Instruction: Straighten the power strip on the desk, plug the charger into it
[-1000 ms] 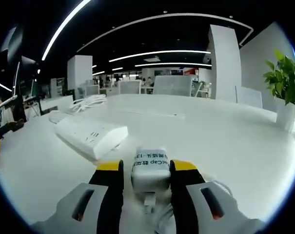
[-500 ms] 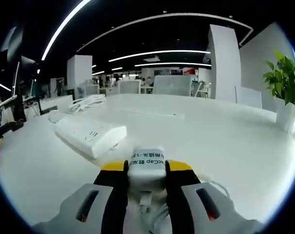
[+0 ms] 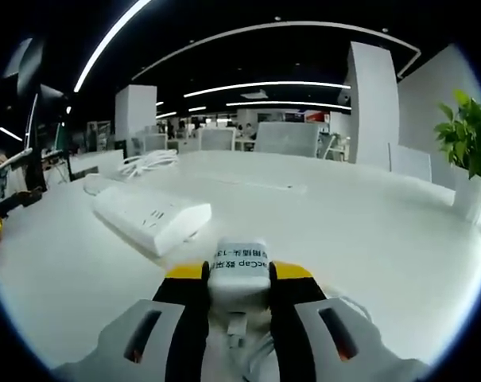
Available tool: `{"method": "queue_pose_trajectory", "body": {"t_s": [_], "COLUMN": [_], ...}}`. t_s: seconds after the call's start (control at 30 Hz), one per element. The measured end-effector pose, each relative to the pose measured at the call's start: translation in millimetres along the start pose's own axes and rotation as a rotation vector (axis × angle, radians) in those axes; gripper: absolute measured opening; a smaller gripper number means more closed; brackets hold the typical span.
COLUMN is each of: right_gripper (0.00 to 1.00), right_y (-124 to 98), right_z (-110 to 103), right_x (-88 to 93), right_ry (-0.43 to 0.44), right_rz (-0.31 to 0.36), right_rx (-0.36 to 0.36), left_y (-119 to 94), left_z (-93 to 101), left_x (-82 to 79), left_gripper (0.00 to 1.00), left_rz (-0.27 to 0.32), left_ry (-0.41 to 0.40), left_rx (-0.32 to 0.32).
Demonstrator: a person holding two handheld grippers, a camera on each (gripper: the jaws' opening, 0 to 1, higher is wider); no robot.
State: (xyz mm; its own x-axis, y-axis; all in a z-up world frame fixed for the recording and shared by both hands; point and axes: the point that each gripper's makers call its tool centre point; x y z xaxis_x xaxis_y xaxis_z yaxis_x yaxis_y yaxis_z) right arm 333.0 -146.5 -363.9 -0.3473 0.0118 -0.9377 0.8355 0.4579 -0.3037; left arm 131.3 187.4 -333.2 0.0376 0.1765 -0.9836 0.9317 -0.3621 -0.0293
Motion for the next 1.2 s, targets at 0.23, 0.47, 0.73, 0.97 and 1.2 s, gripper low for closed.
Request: {"method": "queue_pose_trajectory", "body": {"t_s": [0.23,0.47,0.73,0.97,1.2], "right_gripper": [0.27,0.27,0.27,0.27,0.27], "right_y": [-2.0,-4.2,-6.3,-4.6,-7.1], "right_z": [-3.1,-5.2,-6.6,-6.4,-14.0], "right_x": [0.2,1.8,3.4,-1.4,-7.7], "right_ry": [0.016,0.041,0.040,0.026,0.016], "right_rz": [-0.021,-0.059,-0.157,-0.207,-0.242], "right_rx": [-0.015,-0.028,-0.022,-0.011,-0.015], "left_y": [0.1,-0.3,-0.6,-1.1,-1.3], "left_z": [-0.1,0.0,0.5,0.9,1.8], "left_x": [0.1,-0.2,-1.0,-2.1,-2.8], "left_gripper": [0.92,0.92,0.92,0.92,0.92], "left_rz": [0.001,0.004,0.008,0.015,0.019], "left_ry": [-0.001,-0.002,-0.003,-0.006,-0.007], "left_rx": [0.000,0.001,0.006,0.010,0.014]}}
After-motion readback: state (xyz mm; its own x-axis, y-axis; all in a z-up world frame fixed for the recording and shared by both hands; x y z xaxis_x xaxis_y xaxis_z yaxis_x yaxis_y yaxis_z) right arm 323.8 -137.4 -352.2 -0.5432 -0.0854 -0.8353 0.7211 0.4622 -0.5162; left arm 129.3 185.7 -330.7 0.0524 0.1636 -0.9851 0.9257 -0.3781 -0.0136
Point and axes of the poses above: the point that each gripper's makers call its tool centre point, and the gripper's own axes: y roughly forward along the fingers, z roughly to its right, x roughly out of its underside, and after that the axes turned 13 degrees about y, right-handed
